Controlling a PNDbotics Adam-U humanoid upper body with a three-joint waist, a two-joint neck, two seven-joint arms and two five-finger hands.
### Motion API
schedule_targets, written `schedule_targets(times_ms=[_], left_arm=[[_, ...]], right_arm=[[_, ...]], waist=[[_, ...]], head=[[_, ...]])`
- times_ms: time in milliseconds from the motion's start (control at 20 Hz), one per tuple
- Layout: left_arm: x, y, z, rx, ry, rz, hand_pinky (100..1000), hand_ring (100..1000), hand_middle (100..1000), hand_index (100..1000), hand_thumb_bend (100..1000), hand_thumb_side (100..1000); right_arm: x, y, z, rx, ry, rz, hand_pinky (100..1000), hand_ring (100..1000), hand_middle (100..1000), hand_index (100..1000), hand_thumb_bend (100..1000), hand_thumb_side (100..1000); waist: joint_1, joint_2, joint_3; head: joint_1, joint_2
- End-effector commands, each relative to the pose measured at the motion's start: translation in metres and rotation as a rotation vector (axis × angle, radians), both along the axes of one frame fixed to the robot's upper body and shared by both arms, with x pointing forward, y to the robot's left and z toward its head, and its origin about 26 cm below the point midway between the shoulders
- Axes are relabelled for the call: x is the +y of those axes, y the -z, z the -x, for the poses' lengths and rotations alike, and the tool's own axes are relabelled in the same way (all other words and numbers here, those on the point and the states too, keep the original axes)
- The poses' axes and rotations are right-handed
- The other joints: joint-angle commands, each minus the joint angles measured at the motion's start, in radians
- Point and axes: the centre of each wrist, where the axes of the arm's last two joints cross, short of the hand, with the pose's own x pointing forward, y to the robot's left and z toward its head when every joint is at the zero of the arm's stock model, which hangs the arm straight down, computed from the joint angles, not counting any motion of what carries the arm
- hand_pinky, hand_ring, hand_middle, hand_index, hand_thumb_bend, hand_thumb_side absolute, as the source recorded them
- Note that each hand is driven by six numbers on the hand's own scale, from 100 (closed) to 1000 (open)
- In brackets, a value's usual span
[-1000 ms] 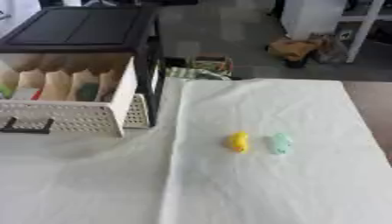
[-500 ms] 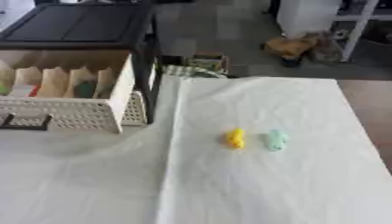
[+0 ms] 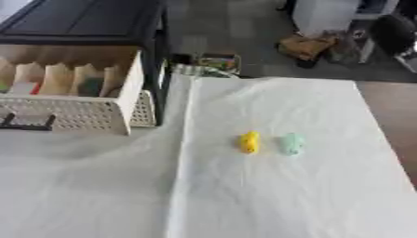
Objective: Pick up objects from table and place into drawer.
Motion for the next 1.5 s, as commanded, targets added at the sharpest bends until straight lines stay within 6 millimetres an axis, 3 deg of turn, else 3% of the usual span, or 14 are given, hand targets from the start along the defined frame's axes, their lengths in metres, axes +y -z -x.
schedule_targets(times_ms=[50,350,500,700,950,1200,1500], left_arm=[[-0.009,0.001,0.0,0.042,0.027,-0.031,446,453,570,877,100,638],[-0.02,0.006,-0.002,0.103,0.062,-0.061,441,446,570,862,100,617],[-0.023,0.007,-0.002,0.11,0.068,-0.073,439,447,570,854,100,612],[-0.026,0.008,-0.003,0.107,0.078,-0.09,436,442,570,838,100,590],[-0.03,0.01,-0.003,0.115,0.082,-0.107,434,441,571,828,100,576],[-0.033,0.012,-0.003,0.122,0.083,-0.114,432,439,571,817,100,566],[-0.036,0.014,-0.003,0.135,0.084,-0.121,430,437,571,803,100,554]], right_arm=[[0.001,-0.014,0.008,0.037,0.002,0.157,811,771,254,870,696,787],[0.0,-0.009,0.008,0.179,0.05,0.396,816,799,245,875,734,546],[-0.005,-0.001,0.006,0.266,0.07,0.479,818,802,327,872,745,357],[-0.012,0.008,0.001,0.368,0.086,0.535,819,803,354,870,735,241],[-0.014,0.011,-0.006,0.448,0.076,0.519,823,813,425,973,802,234],[-0.016,0.013,-0.015,0.525,0.074,0.464,815,805,457,917,814,249],[-0.013,0.016,-0.027,0.585,0.091,0.435,807,799,470,952,798,234]], waist=[[-0.001,-0.021,0.003],[-0.009,-0.02,0.012],[-0.011,-0.017,0.016],[-0.011,-0.014,0.019],[-0.011,-0.012,0.02],[-0.011,-0.011,0.025],[-0.011,-0.008,0.03]], head=[[0.001,0.006],[-0.002,0.0],[-0.005,-0.003],[-0.007,-0.008],[-0.014,-0.007],[-0.027,-0.006],[-0.047,-0.003]])
